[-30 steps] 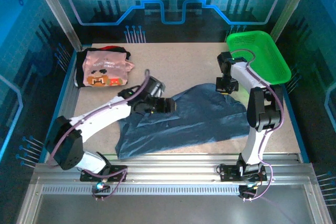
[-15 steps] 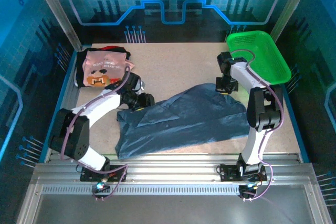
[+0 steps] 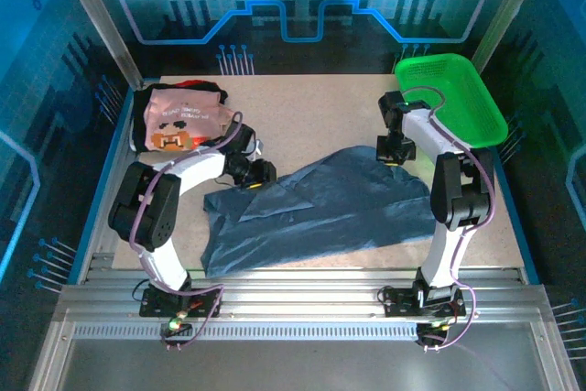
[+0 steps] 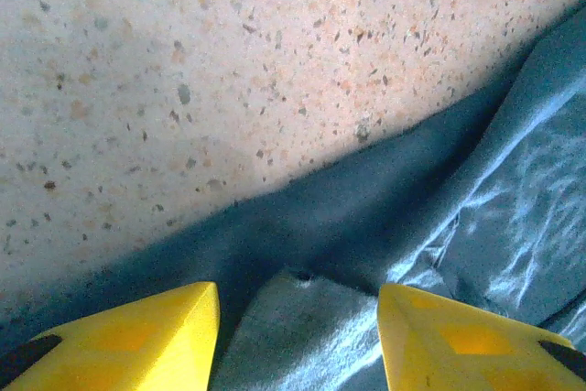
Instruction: Fold and stack the t-shirts
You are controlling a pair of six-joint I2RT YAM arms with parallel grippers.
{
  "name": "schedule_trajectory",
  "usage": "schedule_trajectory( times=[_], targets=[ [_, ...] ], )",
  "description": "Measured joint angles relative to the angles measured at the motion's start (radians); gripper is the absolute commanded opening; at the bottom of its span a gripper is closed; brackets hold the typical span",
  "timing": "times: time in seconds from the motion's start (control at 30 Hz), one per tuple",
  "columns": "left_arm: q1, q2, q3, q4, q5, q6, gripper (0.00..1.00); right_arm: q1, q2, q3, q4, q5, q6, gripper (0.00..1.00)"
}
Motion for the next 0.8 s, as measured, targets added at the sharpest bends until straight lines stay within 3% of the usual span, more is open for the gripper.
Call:
schedule_trajectory(
  times=[0.43,0.73,0.8],
  targets=[
    [-0.049,0.069,0.053,-0.02,-0.061,0.026,0.43,-0.001,-0.004,0.0,0.001,0.0,-0.001,0.0],
    [-0.059,0.07,0.053,-0.029,-0.093,0.037,0.14,-0.002,-0.009,-0.011,0.001,0.0,-0.01,0.0],
    [-0.06,0.07,0.053,-0.031,-0.099,0.038,0.12,-0.003,-0.009,-0.011,0.001,0.0,-0.011,0.0]
  ],
)
